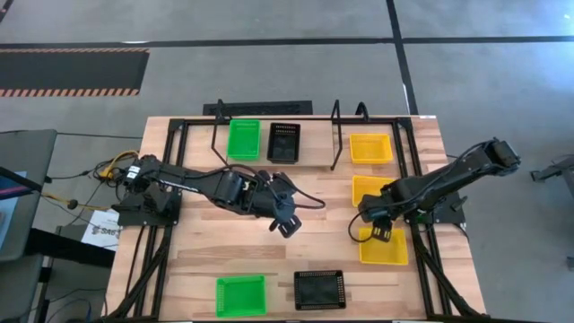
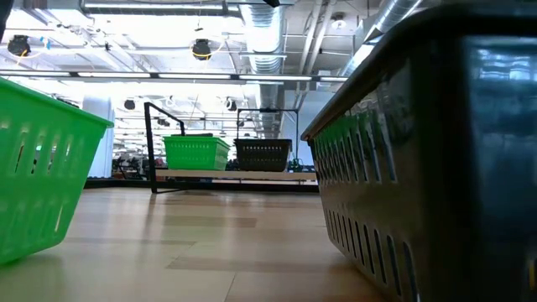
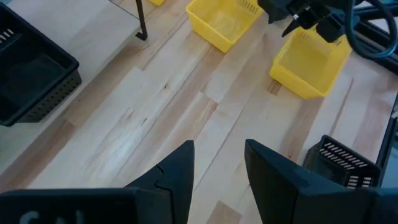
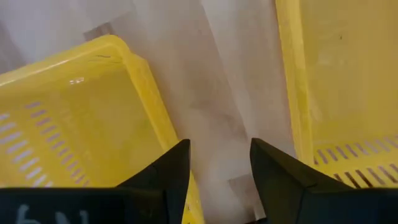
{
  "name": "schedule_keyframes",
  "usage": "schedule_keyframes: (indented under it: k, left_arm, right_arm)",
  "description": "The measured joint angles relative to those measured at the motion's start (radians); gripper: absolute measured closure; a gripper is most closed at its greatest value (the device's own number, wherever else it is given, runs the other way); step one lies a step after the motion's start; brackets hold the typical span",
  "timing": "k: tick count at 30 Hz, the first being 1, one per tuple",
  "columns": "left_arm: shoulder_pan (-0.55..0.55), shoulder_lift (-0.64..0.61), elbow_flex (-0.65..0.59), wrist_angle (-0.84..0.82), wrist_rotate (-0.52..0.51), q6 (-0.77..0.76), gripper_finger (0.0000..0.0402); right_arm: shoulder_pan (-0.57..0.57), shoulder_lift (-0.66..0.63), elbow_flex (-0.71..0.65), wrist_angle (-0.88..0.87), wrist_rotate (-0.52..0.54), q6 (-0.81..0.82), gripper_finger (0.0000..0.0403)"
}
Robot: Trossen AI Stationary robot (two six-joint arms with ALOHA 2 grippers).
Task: Stack baskets on shelf by color
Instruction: Put the bottom yellow basket on the shelf
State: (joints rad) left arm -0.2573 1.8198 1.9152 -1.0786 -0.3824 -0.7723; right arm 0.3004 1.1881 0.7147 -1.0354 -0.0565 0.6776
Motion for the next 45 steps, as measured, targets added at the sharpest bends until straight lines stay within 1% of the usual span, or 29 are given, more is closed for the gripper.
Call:
schedule_keyframes:
  k: [4, 7, 13, 22, 30, 34, 36, 38, 40, 43, 45]
  left_arm:
    - [0.007, 0.0, 0.0, 0.001, 0.0, -0.023, 0.0274]
    - [0.011, 0.0, 0.0, 0.001, -0.002, -0.036, 0.0274]
    - [0.016, 0.0, 0.0, 0.001, -0.003, -0.052, 0.0274]
    - [0.017, 0.0, 0.0, 0.02, -0.003, -0.051, 0.0274]
    - [0.017, 0.0, 0.0, 0.042, -0.003, -0.042, 0.0274]
    - [0.017, 0.0, 0.0, 0.043, -0.009, -0.041, 0.0274]
    - [0.017, 0.0, 0.0, 0.044, -0.015, -0.045, 0.0274]
    - [0.017, 0.0, 0.0, 0.044, -0.023, -0.045, 0.0274]
    - [0.017, 0.0, 0.0, 0.044, -0.032, -0.045, 0.0274]
    - [0.017, 0.0, 0.0, 0.045, -0.05, -0.045, 0.0274]
    - [0.019, 0.0, 0.0, 0.045, -0.066, -0.035, 0.0274]
  right_arm:
    - [0.0, -0.059, 0.003, 0.007, -0.017, -0.007, 0.0217]
    - [0.002, -0.098, 0.003, 0.022, -0.055, -0.009, 0.022]
    - [0.057, -0.151, -0.003, 0.077, -0.097, -0.051, 0.0222]
    - [0.126, -0.126, -0.083, 0.116, -0.098, -0.06, 0.0225]
    - [0.129, -0.116, -0.149, 0.183, -0.095, -0.058, 0.0227]
    - [0.129, -0.115, -0.176, 0.217, -0.093, -0.047, 0.0236]
    - [0.129, -0.115, -0.179, 0.208, -0.089, -0.034, 0.025]
    - [0.129, -0.115, -0.179, 0.207, -0.088, -0.031, 0.0276]
    - [0.129, -0.115, -0.179, 0.207, -0.085, -0.031, 0.0313]
    - [0.129, -0.115, -0.179, 0.208, -0.074, -0.031, 0.0379]
    - [0.129, -0.115, -0.179, 0.212, -0.05, -0.024, 0.0388]
